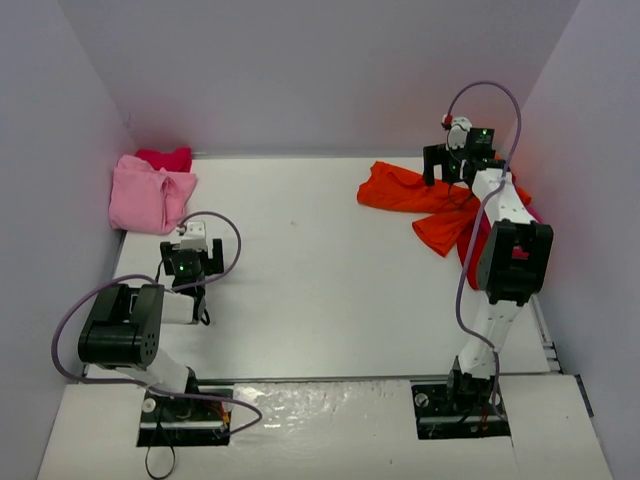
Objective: Fold and stack the t-shirts
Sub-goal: Grab crumpled tshirt from the corner of the board with the right arm, then move the tshirt to the center of the board, then flatten out the tshirt
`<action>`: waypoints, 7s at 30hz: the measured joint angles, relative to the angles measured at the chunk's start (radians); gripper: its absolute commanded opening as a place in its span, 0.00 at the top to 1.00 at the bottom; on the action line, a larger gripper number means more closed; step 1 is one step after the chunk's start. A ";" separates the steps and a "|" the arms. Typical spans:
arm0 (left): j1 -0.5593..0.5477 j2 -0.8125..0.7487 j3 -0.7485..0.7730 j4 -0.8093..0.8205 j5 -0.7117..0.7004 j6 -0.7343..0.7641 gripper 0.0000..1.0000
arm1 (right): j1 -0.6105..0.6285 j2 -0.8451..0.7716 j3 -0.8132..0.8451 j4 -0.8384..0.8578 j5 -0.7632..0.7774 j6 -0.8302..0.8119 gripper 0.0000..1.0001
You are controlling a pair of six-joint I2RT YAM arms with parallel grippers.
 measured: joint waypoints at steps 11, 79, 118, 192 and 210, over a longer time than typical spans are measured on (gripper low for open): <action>0.000 0.000 0.000 0.000 0.000 0.000 0.03 | 0.042 0.220 0.271 -0.140 0.069 -0.077 0.00; 0.000 0.000 0.003 -0.002 0.004 0.000 0.11 | 0.500 -0.442 -0.109 -0.649 -0.332 -0.423 0.00; -0.632 -0.096 0.546 -1.362 0.341 0.549 0.50 | 0.299 -0.398 -0.414 -0.259 0.531 -0.135 0.00; -0.653 0.333 0.987 -1.527 0.508 0.514 1.00 | 0.626 0.109 -0.003 -0.567 0.094 -0.127 0.18; -0.647 -0.133 1.104 -2.102 0.692 0.674 1.00 | 0.568 0.441 0.494 -0.677 0.321 -0.098 0.15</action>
